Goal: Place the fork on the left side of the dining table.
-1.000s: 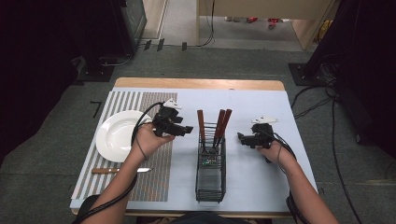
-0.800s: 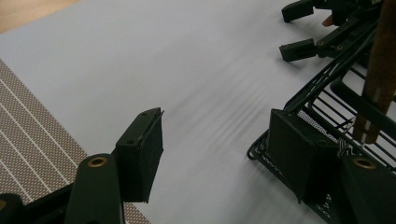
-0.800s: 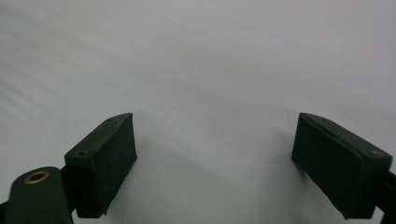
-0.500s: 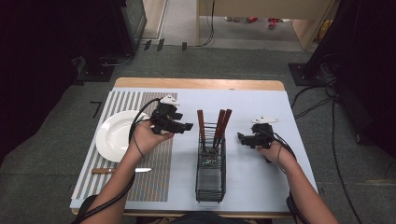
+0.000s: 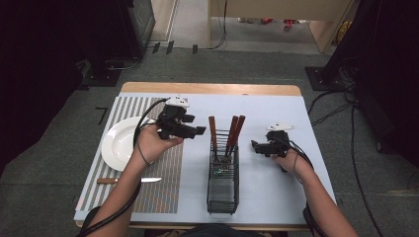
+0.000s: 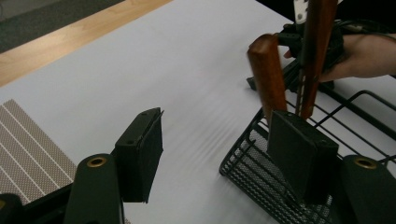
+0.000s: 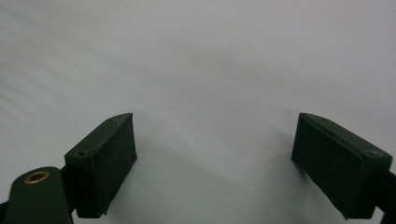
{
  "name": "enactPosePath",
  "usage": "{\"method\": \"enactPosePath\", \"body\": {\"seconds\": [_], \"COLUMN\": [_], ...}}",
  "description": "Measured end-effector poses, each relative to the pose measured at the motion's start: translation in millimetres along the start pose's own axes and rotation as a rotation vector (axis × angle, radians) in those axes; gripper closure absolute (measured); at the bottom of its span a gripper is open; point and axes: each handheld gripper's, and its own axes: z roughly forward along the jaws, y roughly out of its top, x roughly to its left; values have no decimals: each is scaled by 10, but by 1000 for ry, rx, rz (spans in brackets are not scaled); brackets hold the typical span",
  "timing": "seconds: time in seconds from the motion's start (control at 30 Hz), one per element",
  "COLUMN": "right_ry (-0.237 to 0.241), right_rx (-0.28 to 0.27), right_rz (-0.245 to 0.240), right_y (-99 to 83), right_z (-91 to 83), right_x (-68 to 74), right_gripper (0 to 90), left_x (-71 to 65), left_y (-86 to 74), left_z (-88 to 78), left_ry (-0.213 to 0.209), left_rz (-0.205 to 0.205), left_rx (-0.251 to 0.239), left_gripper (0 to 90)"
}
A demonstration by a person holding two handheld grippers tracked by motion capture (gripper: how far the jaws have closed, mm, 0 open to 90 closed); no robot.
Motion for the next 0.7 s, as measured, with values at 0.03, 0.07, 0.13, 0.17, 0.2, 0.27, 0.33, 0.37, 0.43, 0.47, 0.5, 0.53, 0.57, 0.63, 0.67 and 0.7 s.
{"method": "enactPosePath", "body": {"seconds": [0.03,0.07,0.13,0.17,0.2,0.27,0.33,0.37,0.43,0.47,0.5,0.53,0.57,0.63,0.67,0.7], "right_ry": [0,0,-1,0,0,0,0,0,0,0,0,0,0,0,0,0], "right_rx": [0,0,-1,0,0,-1,-1,0,0,0,0,0,0,0,-1,0], "right_rz": [0,0,0,0,0,0,0,0,0,0,0,0,0,-1,0,1], "right_y": [0,0,0,0,0,0,-1,0,0,-1,-1,-1,-1,-1,-1,-1], "right_z": [0,0,0,0,0,0,1,0,0,0,0,0,0,0,0,-1], "right_x": [0,0,0,1,1,1,1,0,1,0,0,1,1,0,0,2], "right_gripper": [130,130,130,130,130,130,130,130,130,130,130,130,130,130,130,130], "left_x": [-13,-29,-51,-58,-65,-76,-89,-95,-104,-108,-112,-115,-119,-123,-125,-127], "left_y": [12,24,48,60,71,89,102,110,121,127,130,133,134,134,136,137], "left_z": [-10,-17,-24,-26,-25,-20,-5,6,28,38,49,59,73,94,107,115], "left_ry": [-3,-3,-8,-8,-12,-15,-22,-24,-30,-31,-33,-33,-36,-47,-51,-50], "left_rz": [6,9,13,15,16,17,19,17,18,22,26,28,29,32,34,38], "left_rx": [-3,-9,-19,-22,-26,-32,-39,-42,-47,-46,-47,-47,-49,-50,-45,-44], "left_gripper": [363,363,364,364,364,364,363,358,355,354,354,354,356,368,380,402]}}
